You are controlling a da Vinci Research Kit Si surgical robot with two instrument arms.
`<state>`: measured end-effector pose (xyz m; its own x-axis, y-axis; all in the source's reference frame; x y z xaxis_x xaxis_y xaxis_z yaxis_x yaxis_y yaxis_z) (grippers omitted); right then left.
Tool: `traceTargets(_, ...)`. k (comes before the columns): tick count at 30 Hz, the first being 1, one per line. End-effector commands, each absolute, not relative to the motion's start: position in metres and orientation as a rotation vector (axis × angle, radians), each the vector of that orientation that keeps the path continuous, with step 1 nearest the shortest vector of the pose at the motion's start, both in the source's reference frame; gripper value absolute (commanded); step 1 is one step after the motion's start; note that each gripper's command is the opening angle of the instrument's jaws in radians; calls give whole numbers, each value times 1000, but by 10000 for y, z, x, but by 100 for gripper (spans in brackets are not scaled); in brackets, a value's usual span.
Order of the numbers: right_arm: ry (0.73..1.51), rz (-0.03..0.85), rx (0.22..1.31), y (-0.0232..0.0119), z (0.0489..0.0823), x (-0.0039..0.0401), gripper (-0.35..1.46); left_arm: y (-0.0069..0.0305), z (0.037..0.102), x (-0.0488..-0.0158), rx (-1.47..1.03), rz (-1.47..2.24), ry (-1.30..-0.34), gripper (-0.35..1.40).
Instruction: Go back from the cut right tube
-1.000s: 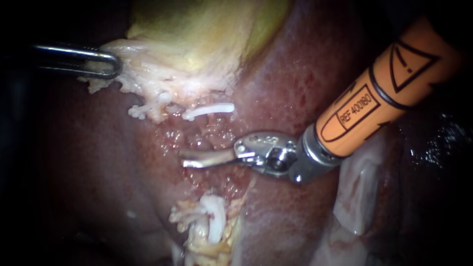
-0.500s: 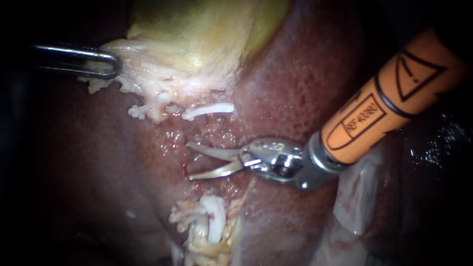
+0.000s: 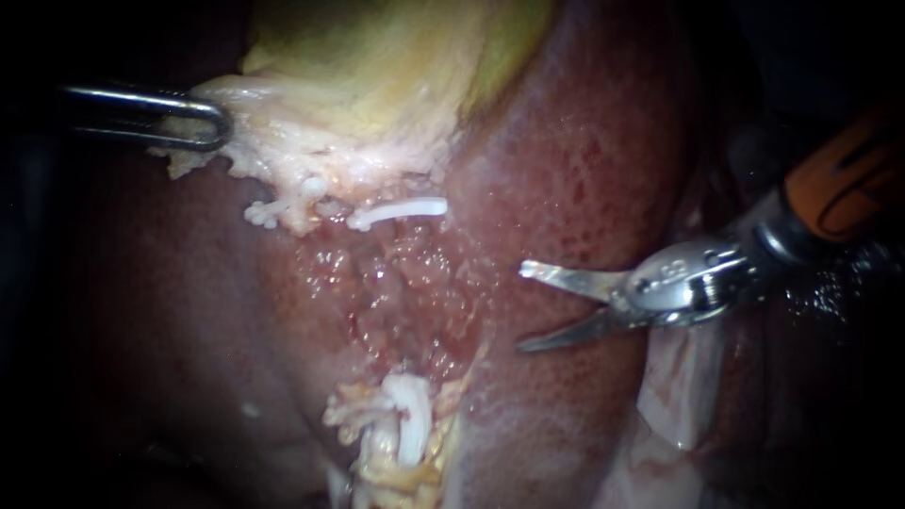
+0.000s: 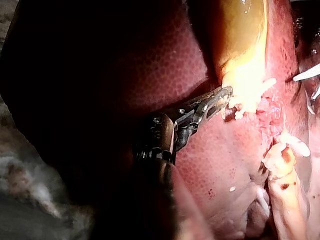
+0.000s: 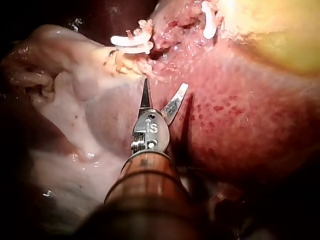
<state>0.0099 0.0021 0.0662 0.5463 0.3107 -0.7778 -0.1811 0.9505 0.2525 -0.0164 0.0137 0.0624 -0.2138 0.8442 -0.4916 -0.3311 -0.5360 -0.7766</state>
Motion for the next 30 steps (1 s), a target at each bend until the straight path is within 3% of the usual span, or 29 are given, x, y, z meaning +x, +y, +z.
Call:
traceTargets(1, 958, 282, 164, 25, 659, 94, 145, 136, 624, -165, -1218, 1851, -672, -35)
traceTargets(7, 957, 272, 163, 34, 656, 82, 145, 129, 633, -175, -1223, 1856, -679, -35)
traceTargets(19, 957, 266, 160, 34, 656, 81, 145, 88, 686, -231, -1219, 1892, -738, -35)
traceTargets(30, 979, 241, 190, 30, 658, 87, 145, 89, 685, -226, -1215, 1891, -750, -35)
